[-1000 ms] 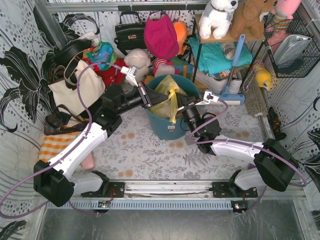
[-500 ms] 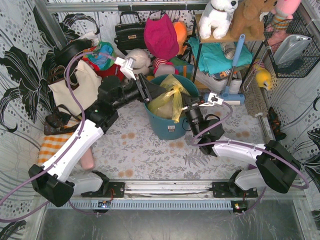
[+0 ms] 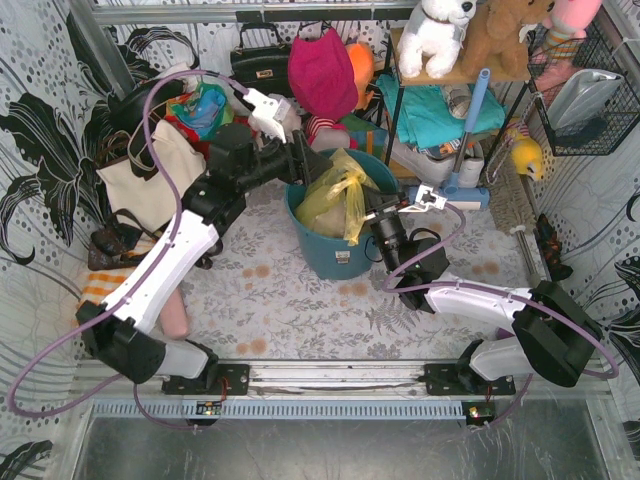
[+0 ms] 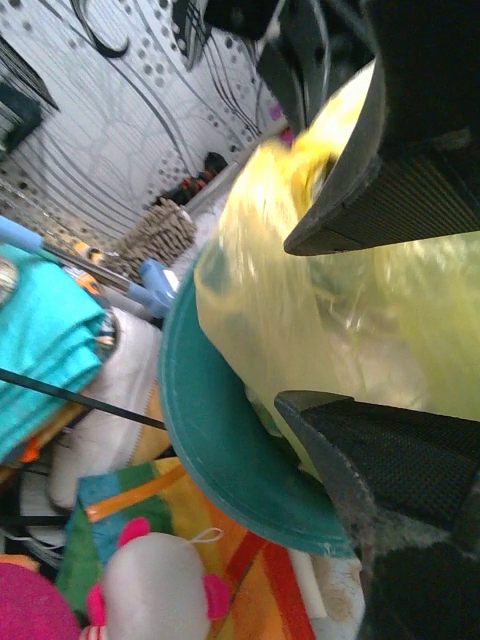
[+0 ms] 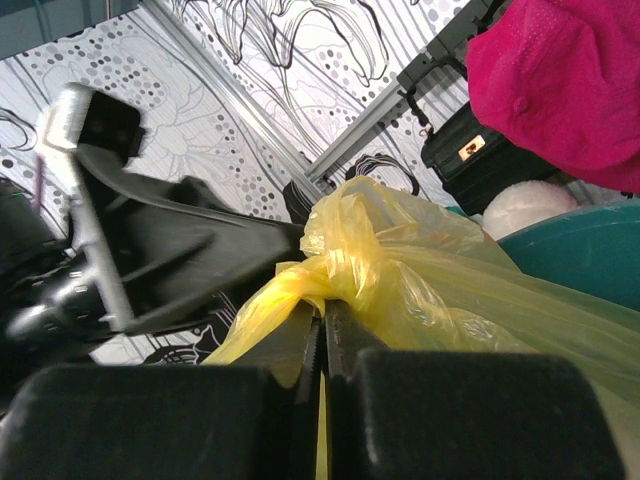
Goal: Tie the trash bag
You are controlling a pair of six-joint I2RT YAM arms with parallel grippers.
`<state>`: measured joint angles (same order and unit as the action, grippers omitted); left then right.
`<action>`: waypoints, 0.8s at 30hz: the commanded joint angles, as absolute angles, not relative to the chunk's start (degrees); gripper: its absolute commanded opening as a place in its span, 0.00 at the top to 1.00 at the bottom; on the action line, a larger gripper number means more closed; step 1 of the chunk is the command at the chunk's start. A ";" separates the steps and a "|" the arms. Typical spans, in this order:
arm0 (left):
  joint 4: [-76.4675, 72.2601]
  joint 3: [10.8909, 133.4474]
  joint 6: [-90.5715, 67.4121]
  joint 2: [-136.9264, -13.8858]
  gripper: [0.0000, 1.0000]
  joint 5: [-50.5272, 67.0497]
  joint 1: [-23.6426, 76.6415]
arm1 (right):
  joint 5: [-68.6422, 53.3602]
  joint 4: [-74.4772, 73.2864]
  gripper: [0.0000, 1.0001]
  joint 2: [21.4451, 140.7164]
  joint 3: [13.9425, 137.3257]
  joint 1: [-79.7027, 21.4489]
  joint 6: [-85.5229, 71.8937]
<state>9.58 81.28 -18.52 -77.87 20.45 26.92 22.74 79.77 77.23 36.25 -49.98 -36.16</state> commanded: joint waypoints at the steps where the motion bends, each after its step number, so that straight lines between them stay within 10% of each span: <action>1: 8.94 83.82 -15.55 -81.86 0.34 28.35 24.30 | 19.61 81.10 1.00 76.01 36.77 -50.10 -36.72; 6: 7.72 83.81 -17.04 -83.80 0.37 33.01 23.28 | 15.61 77.26 1.00 76.97 38.42 -50.16 -39.35; 17: 8.20 82.02 -17.13 -80.72 1.00 36.05 23.10 | 17.06 78.92 1.00 82.17 41.94 -50.27 -38.48; 24: 7.05 76.86 -19.08 -75.54 1.00 37.34 23.20 | 22.79 79.24 1.00 82.94 43.74 -50.27 -34.95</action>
<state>10.04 79.53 -18.11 -79.15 34.94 23.40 19.03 76.77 82.56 41.63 -49.98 -37.85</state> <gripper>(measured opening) 0.008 0.003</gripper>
